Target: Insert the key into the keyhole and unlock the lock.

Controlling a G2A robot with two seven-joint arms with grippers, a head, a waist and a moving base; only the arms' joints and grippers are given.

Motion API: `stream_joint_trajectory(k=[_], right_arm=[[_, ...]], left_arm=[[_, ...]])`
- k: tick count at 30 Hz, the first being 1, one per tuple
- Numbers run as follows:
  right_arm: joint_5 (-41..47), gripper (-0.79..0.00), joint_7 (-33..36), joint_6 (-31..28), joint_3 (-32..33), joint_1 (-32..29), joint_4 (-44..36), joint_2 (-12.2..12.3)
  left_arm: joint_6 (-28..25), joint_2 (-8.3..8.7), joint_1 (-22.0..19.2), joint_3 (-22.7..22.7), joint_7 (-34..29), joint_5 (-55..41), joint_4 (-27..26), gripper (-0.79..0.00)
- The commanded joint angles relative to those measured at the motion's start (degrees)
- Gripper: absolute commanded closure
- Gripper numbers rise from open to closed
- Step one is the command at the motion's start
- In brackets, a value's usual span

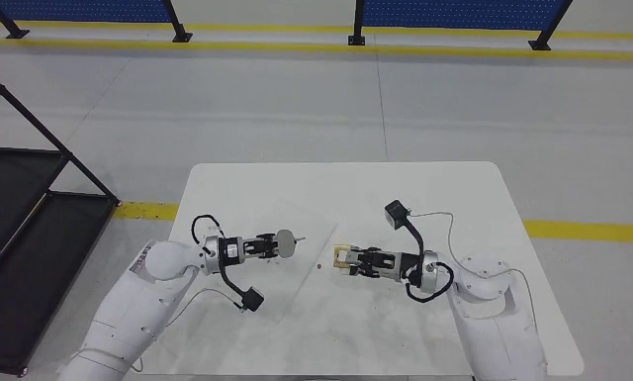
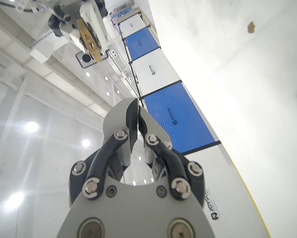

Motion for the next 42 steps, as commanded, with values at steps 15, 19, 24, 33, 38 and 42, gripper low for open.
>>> stream_joint_trajectory(k=[15, 19, 24, 33, 38, 42], right_arm=[[6.87, 0.000, 3.43, 2.77, -4.18, 4.71, 4.77, 1.25], [8.21, 0.000, 3.51, 1.88, -4.51, 4.96, 5.71, 1.64], [8.20, 0.000, 3.04, 0.73, -4.82, 5.10, 6.04, 1.90], [8.20, 0.000, 3.04, 0.73, -4.82, 5.10, 6.04, 1.90], [8.20, 0.000, 3.04, 0.73, -4.82, 5.10, 6.04, 1.90], [8.20, 0.000, 3.04, 0.73, -4.82, 5.10, 6.04, 1.90]], left_arm=[[4.87, -0.22, -2.71, 4.64, 13.05, -13.73, 4.10, 0.000], [3.45, 0.00, -3.05, 5.39, 14.47, -15.59, 3.39, 0.000], [2.86, 0.10, -3.30, 5.64, 15.06, -16.94, 2.93, 0.000], [2.78, 0.09, -3.26, 5.66, 14.68, -16.93, 2.84, 0.000], [2.59, 0.08, -1.88, 6.27, 13.14, -17.49, 2.10, 0.000], [3.28, 0.04, -1.62, 6.47, 12.19, -18.07, 2.52, 0.000]])
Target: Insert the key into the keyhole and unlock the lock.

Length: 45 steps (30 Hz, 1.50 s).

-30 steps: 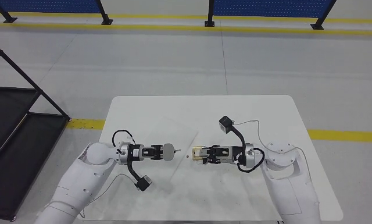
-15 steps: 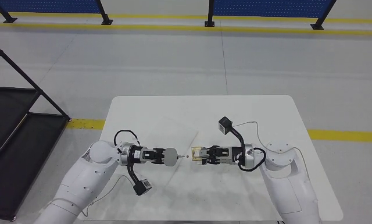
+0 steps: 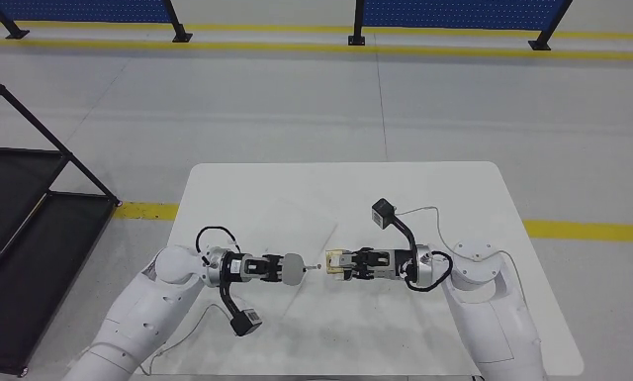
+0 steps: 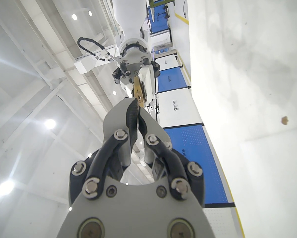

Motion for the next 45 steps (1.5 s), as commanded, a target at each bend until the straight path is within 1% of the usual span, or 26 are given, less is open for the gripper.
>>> stream_joint_trajectory(k=[1, 7, 11, 24, 45], right_arm=[[0.10, 0.000, -0.89, -0.09, -0.11, -0.22, -0.01, 0.00], [0.90, 0.000, -5.86, -1.09, -0.76, -1.31, -0.30, 0.32], [1.72, 0.000, -7.67, -1.51, -1.15, -1.62, -0.62, 0.56], [1.69, 0.000, -9.18, -1.46, -2.58, -1.46, -1.32, 1.64], [3.30, 0.000, -10.10, -1.78, -4.46, -0.72, -1.27, 3.16]], left_arm=[[0.58, -0.05, 0.09, 0.18, -0.63, -0.04, 0.14, 0.000], [3.17, -0.30, 0.31, 0.82, -3.40, 0.26, 0.13, 0.000], [4.55, -0.36, 0.33, 0.89, -5.02, 1.36, 0.09, 0.000], [5.48, -0.48, -0.13, 1.41, -6.78, 1.42, 0.70, 0.000], [5.52, -0.56, -1.13, 2.61, -6.63, 1.79, 1.19, 0.000]])
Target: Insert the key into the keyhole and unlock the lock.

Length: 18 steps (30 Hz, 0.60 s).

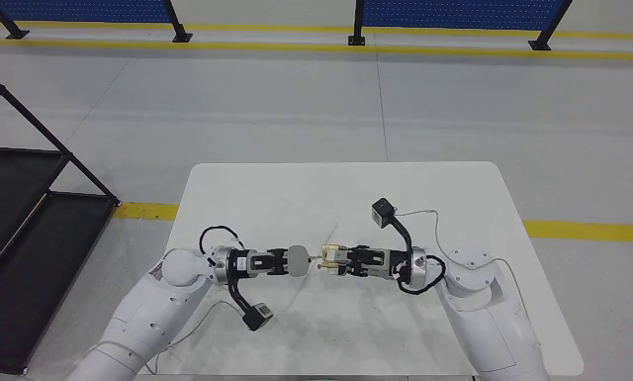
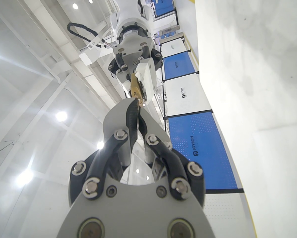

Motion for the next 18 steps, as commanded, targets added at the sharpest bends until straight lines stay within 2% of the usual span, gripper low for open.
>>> stream_joint_trajectory(k=[1, 18], right_arm=[[0.05, 0.000, -0.15, 0.05, -0.12, 0.05, -0.01, 0.12], [1.32, 0.000, -0.58, -0.01, -1.44, 0.57, 0.03, 1.27]], left_arm=[[-0.01, 0.00, -0.02, 0.06, 0.07, -0.09, -0.01, 0.000], [-0.22, 0.04, -0.26, 0.72, 0.12, 0.10, -0.06, 0.000]])
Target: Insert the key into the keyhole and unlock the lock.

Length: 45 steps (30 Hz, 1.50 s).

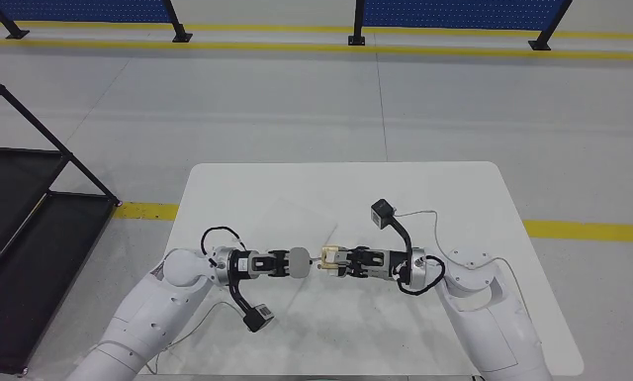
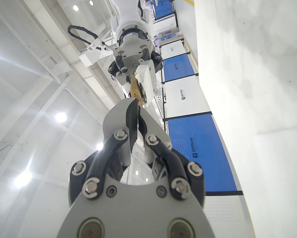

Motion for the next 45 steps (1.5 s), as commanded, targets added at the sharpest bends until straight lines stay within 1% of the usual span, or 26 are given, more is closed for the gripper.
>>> stream_joint_trajectory(k=[1, 45], right_arm=[[0.05, 0.000, 0.01, 0.05, -0.15, 0.06, -0.03, 0.11], [2.07, 0.000, -0.86, 0.31, -3.23, 1.98, 0.29, 2.68]], left_arm=[[-0.04, -0.01, -0.05, 0.11, 0.05, -0.02, -0.02, 0.000], [-0.35, 0.09, -1.18, 1.67, 1.06, -0.08, 0.56, 0.000]])
